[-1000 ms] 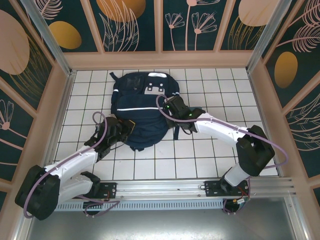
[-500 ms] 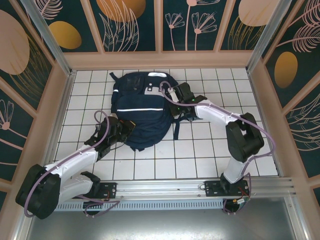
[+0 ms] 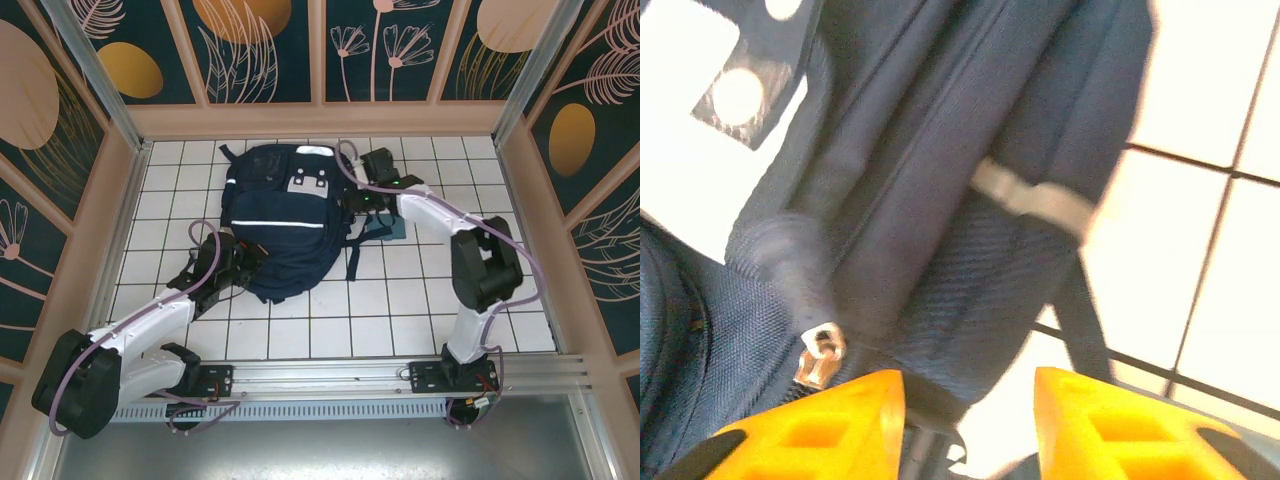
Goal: Pack the student bag
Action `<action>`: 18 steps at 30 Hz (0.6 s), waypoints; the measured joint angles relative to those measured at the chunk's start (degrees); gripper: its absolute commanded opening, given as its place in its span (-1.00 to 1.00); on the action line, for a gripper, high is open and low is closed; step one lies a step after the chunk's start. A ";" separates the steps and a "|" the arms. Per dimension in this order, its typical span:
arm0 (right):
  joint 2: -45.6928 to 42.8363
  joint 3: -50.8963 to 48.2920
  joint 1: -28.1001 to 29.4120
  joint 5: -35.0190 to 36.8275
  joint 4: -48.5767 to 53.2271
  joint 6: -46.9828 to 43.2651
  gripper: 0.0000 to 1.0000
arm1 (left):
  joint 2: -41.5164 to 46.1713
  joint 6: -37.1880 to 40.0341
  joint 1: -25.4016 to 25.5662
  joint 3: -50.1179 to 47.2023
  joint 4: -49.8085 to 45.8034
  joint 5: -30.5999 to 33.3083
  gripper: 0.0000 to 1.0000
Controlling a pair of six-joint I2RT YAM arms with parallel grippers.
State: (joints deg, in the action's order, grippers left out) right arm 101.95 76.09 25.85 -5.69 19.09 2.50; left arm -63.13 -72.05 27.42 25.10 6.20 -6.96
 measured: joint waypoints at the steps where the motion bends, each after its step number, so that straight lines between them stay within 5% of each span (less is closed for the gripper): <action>1: -2.49 -1.44 -0.74 -1.16 -0.59 0.87 -0.12 | 0.00 0.09 -0.04 0.04 -0.55 0.00 -0.90; 8: -13.09 -7.82 2.14 -11.39 -2.71 3.50 -0.09 | -0.24 0.50 -0.04 0.74 -1.90 -0.02 -0.90; 18: -7.37 -9.94 8.48 -13.94 -1.51 2.38 -0.54 | 0.28 0.46 -0.04 0.74 -1.95 -0.02 -0.88</action>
State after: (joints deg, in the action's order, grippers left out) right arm 94.59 66.15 34.33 -19.64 17.58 4.89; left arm -62.85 -71.59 27.38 25.85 4.25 -6.98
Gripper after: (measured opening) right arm 0.243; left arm 0.067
